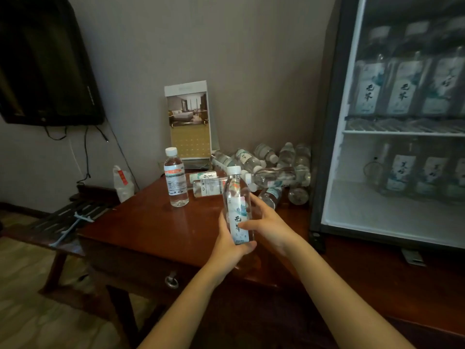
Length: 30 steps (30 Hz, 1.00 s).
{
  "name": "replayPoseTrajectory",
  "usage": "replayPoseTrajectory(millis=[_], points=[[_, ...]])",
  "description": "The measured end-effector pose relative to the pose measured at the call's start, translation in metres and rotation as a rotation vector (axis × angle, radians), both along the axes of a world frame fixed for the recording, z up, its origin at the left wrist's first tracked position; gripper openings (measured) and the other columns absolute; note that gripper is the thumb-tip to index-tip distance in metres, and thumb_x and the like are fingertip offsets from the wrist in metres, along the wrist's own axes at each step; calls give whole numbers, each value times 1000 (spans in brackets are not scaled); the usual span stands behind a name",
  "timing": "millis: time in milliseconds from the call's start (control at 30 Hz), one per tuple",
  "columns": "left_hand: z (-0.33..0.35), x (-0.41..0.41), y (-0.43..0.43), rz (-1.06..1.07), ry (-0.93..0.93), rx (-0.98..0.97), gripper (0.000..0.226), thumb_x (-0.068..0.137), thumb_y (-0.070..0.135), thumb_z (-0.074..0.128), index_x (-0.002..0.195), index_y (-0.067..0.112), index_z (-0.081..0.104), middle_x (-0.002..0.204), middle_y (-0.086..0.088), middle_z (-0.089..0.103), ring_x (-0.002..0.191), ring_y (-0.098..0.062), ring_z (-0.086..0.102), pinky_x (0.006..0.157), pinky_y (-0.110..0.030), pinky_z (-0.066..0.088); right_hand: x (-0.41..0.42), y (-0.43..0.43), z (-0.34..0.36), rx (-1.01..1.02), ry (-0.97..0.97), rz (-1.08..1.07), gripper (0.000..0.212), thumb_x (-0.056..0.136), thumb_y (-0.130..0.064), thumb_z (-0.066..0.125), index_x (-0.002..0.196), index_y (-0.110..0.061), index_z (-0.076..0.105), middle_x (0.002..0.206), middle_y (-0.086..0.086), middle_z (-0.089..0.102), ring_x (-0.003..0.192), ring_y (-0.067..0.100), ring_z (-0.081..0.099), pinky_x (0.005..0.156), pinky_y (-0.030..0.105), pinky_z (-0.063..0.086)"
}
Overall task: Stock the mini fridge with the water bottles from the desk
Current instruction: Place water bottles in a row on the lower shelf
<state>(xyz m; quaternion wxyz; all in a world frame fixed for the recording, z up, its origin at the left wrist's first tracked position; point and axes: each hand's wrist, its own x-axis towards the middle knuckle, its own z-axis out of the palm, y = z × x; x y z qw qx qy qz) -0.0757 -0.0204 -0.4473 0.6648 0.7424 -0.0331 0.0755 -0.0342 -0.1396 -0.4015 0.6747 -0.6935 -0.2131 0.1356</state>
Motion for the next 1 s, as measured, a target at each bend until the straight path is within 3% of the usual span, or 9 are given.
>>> replayPoseTrajectory(millis=[100, 200, 400, 567, 733, 833, 933, 1000], points=[[-2, 3, -11, -6, 0, -17, 94, 79, 2, 67, 145, 38, 10, 124, 11, 51, 108, -6, 58, 78, -23, 53, -2, -18, -5, 45, 39, -29, 69, 83, 6, 58, 138, -30, 39, 117, -3, 61, 107, 14, 62, 89, 34, 54], [0, 5, -24, -26, -12, -13, 83, 81, 2, 66, 143, 34, 21, 118, 7, 57, 102, -7, 62, 82, -28, 54, -5, -39, -9, 54, 71, -74, 60, 85, -2, 60, 135, -31, 42, 118, 5, 63, 108, 21, 62, 93, 42, 52], [-1, 8, -65, -88, -85, -4, 77, 78, 1, 68, 139, 30, 32, 115, 2, 57, 98, -1, 63, 75, -21, 53, -13, -90, 0, 9, 14, -140, 56, 88, -9, 59, 134, -36, 42, 110, 2, 68, 103, 19, 65, 92, 39, 52], [7, 13, -114, -143, -201, 11, 77, 78, -4, 68, 135, 30, 31, 107, 3, 56, 89, 9, 61, 70, -15, 51, -22, -139, 10, 3, -41, -205, 55, 89, -9, 57, 135, -35, 43, 118, -1, 64, 109, 16, 62, 94, 39, 51], [19, 28, -167, -209, -335, -15, 76, 78, 1, 71, 135, 34, 32, 115, 13, 61, 105, 0, 60, 79, -18, 51, -29, -189, 23, 79, -101, -303, 52, 91, -6, 55, 129, -38, 44, 121, -6, 61, 107, 11, 62, 86, 30, 55], [26, 42, -198, -255, -363, -11, 76, 80, 4, 69, 132, 41, 28, 112, 13, 59, 103, -2, 61, 75, -18, 51, -27, -214, 27, 93, -136, -394, 49, 91, -8, 55, 120, -46, 47, 116, -12, 63, 105, 6, 62, 87, 28, 53], [31, 61, -226, -287, -361, 38, 75, 81, 13, 69, 128, 49, 24, 110, 13, 56, 99, -1, 60, 76, -19, 50, -17, -233, 26, 130, -140, -544, 51, 92, -6, 52, 129, -40, 42, 107, -15, 63, 93, -4, 63, 80, 19, 53], [32, 77, -240, -291, -357, 69, 77, 81, 19, 71, 137, 41, 23, 113, 11, 57, 98, -1, 60, 79, -20, 51, -7, -240, 26, 128, -136, -622, 52, 94, -7, 51, 135, -35, 37, 109, -13, 61, 95, -2, 62, 83, 20, 53]])
